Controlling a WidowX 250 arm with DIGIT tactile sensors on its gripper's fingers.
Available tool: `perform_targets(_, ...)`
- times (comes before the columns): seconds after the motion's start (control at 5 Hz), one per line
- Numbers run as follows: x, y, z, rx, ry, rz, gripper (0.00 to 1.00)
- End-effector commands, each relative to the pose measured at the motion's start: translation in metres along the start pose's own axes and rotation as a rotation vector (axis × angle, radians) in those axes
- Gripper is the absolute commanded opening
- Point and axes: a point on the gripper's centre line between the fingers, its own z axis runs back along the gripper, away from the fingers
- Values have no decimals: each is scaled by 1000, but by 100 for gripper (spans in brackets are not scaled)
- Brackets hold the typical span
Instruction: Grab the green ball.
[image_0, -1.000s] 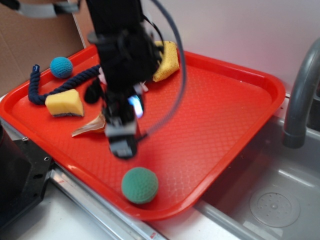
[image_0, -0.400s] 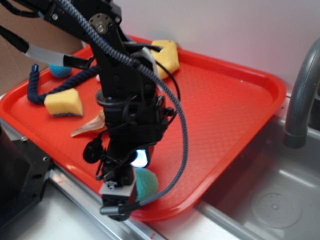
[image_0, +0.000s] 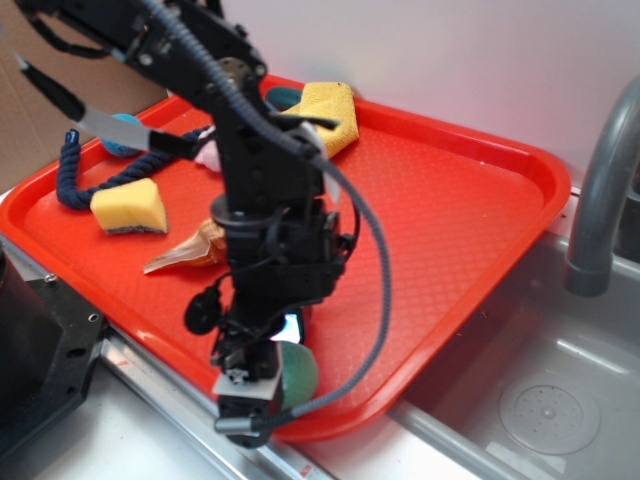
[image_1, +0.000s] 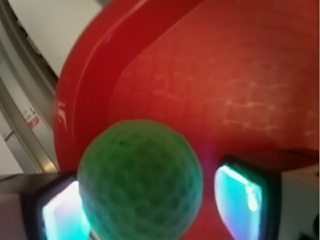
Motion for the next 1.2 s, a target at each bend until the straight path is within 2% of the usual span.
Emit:
perform_targets(0.0,-23,-12,0,22,-22,23,0)
perform_targets(0.2,-28,-14,7,34,-47,38,0)
perform_targets(0.4,-21,-8,11,40,-63,39,0)
perform_targets(0.6,-20,-10,14,53,-62,41,0)
perform_targets(0.8,-31,-5,39,113,-87,116,0)
perform_targets(1.0,-51,8,77,173,-108,275,0)
